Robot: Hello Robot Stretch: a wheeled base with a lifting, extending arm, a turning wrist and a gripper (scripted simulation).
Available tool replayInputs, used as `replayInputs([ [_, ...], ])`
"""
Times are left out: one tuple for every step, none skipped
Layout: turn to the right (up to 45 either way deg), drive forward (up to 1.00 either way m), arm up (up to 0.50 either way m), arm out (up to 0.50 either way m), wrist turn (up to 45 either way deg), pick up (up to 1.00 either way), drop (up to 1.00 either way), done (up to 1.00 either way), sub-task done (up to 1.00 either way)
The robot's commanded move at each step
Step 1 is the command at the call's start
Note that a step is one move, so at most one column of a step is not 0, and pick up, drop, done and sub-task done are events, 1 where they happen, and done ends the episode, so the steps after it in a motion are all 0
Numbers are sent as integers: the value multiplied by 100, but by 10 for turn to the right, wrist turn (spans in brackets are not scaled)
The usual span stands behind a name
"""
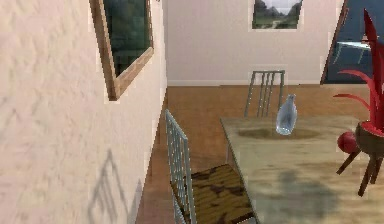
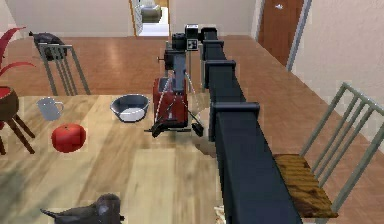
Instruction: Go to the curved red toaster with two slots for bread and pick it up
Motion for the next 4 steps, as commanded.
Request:
replayInputs([
  [0,0,0,0,450,0,0,0,0],
  [0,0,0,0,450,0,0,0,0],
  [0,0,0,0,450,0,0,0,0],
  [0,0,0,0,240,0,0,0,0],
])
